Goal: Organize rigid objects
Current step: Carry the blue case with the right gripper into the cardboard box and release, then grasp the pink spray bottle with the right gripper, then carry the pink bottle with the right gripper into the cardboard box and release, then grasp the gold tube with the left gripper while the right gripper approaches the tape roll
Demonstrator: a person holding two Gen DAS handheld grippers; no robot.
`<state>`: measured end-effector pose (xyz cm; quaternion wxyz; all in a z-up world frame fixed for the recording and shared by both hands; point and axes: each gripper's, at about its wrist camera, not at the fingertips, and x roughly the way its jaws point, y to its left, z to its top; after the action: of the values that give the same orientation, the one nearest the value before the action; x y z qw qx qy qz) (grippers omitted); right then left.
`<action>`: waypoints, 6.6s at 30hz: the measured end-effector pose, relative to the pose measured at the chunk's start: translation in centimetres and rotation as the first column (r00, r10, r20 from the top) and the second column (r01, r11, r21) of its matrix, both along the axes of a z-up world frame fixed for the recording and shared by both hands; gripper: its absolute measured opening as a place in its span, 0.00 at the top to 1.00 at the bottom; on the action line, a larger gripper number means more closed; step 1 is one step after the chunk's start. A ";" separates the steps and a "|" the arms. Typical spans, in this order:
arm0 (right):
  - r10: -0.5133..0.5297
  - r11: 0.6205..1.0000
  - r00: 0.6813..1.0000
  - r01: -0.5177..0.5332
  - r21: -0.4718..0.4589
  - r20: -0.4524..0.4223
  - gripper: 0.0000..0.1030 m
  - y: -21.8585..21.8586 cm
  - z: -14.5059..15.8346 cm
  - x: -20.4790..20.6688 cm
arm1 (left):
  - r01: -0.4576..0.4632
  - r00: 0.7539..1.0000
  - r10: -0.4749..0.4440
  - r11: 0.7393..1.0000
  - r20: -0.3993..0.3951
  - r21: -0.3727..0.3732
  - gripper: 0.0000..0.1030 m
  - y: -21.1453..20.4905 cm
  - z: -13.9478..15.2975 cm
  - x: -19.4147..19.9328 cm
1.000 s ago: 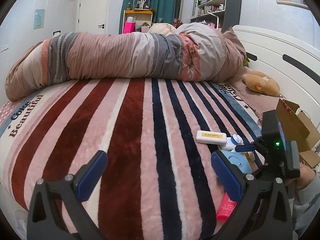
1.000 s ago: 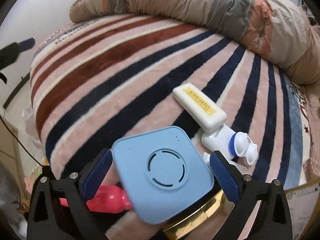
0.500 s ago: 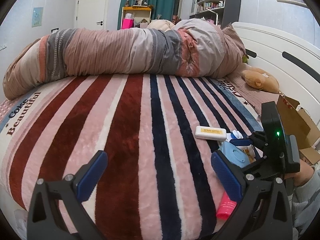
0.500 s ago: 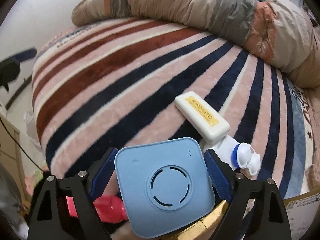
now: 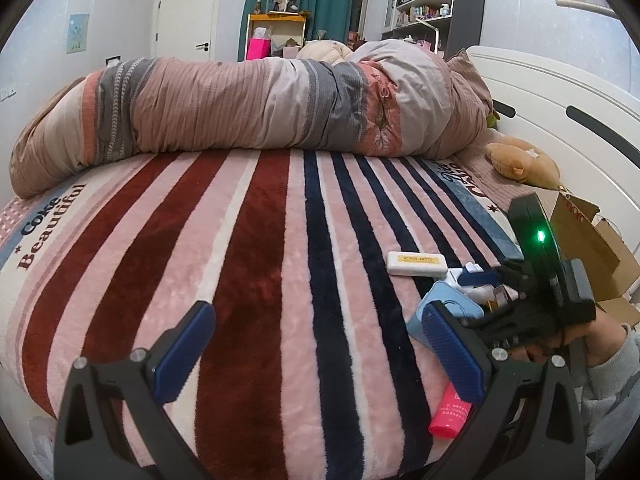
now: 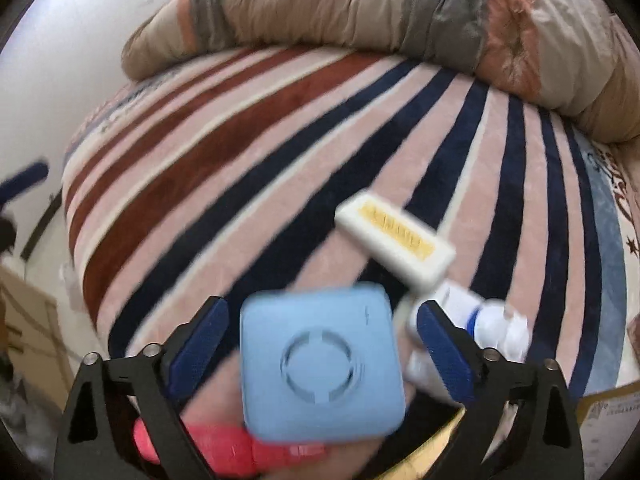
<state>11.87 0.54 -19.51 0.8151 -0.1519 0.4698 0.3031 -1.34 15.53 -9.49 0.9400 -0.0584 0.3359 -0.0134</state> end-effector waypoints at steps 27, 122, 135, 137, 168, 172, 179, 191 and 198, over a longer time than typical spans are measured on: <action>0.018 0.975 0.913 -0.106 0.194 0.408 0.24 -2.4 13.2 -10.6 | 0.496 0.866 -0.487 0.803 0.116 -0.329 0.16 -7.9 9.0 3.2; -0.091 0.992 0.986 0.103 0.077 -0.141 0.70 3.1 -3.2 -6.9 | 0.173 0.973 -0.201 0.962 -0.114 -0.213 0.25 -0.3 -4.8 -0.4; 0.030 0.993 0.999 -0.032 0.114 0.016 0.73 3.2 1.1 -10.6 | 0.261 0.950 -0.303 0.902 -0.077 -0.343 0.25 -1.6 -3.8 1.2; 0.047 0.989 0.997 -0.054 0.140 0.053 0.73 2.9 2.6 -11.4 | 0.297 0.940 -0.336 0.884 -0.049 -0.362 0.26 -2.4 -2.7 1.4; -0.282 0.899 0.914 0.145 0.413 0.292 0.74 -23.1 15.1 -13.6 | 0.705 0.707 -0.705 0.700 0.051 -0.113 0.73 -31.5 11.2 5.3; -0.298 0.898 0.921 0.181 0.402 0.252 0.74 -24.9 13.8 -12.9 | 0.709 0.701 -0.713 0.696 0.002 -0.117 0.73 -33.4 9.7 6.3; -0.323 0.900 0.929 0.241 0.364 0.183 0.73 -25.8 11.5 -11.2 | 0.705 0.701 -0.711 0.703 -0.060 -0.089 0.73 -35.1 7.9 7.7; -0.356 0.899 0.920 0.289 0.329 0.163 0.70 -26.0 11.1 -11.0 | 0.682 0.728 -0.685 0.727 -0.023 -0.078 0.38 -33.6 8.6 8.0; -0.349 0.907 0.914 0.275 0.318 0.205 0.64 -24.4 12.7 -11.9 | 0.650 0.760 -0.649 0.757 0.037 -0.067 0.32 -29.7 11.1 6.6</action>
<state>-0.05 -23.90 -6.86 0.9204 0.0057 0.3301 0.2093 5.23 -14.14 1.62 0.8762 0.0262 0.3291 -0.3511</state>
